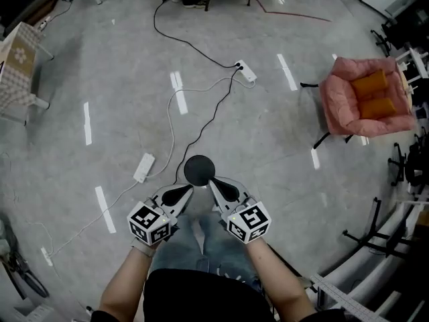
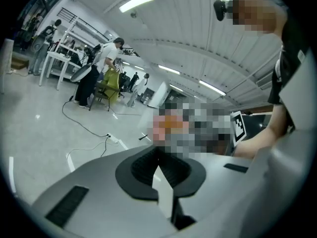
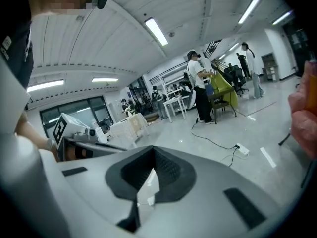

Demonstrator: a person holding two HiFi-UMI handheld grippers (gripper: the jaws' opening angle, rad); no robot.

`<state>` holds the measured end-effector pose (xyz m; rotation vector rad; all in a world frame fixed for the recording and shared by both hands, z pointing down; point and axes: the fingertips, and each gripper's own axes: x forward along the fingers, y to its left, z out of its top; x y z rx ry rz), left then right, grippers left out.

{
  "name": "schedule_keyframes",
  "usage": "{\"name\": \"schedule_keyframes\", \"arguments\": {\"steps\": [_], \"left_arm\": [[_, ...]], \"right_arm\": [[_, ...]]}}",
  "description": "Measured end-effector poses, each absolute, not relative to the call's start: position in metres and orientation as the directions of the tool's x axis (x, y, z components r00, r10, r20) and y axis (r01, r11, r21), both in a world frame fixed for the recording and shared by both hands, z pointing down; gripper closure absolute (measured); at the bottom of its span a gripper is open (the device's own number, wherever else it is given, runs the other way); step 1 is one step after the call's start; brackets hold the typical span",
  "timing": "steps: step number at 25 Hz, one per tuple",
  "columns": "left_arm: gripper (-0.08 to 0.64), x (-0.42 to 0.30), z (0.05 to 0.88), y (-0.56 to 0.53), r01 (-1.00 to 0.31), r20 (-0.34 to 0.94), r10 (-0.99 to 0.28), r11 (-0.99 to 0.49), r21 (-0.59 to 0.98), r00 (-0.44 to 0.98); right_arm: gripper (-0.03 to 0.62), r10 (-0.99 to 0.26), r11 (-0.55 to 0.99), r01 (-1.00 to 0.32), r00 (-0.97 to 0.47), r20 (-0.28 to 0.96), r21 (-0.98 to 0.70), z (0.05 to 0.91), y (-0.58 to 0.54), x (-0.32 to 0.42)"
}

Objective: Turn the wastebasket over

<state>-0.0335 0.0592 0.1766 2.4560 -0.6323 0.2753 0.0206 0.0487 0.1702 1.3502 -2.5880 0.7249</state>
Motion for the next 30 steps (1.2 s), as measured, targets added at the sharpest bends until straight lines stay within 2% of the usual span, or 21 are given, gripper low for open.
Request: {"name": "schedule_keyframes", "arguments": {"steps": [8,13,30], "left_arm": [[0.546,-0.02,0.058,0.058,-0.391,0.189,-0.343,-0.827,0.403,0.92],[0.546,-0.019,0.017,0.051,-0.344,0.115,-0.325,-0.863,0.37,0.939],[0.546,-0.013,-0.013,0.057,-0.322,0.083,-0.313,-0.885,0.337,0.946]], "right_arm": [[0.583,-0.802,0.484,-0.826,-0.551,0.23,-0.289,0.064,0.056,0.019],[0.583,-0.836,0.472,-0.834,-0.526,0.157,-0.285,0.025,0.062,0.02],[0.584,-0.861,0.464,-0.864,-0.492,0.128,-0.198,-0.002,0.066,0.03]]}}
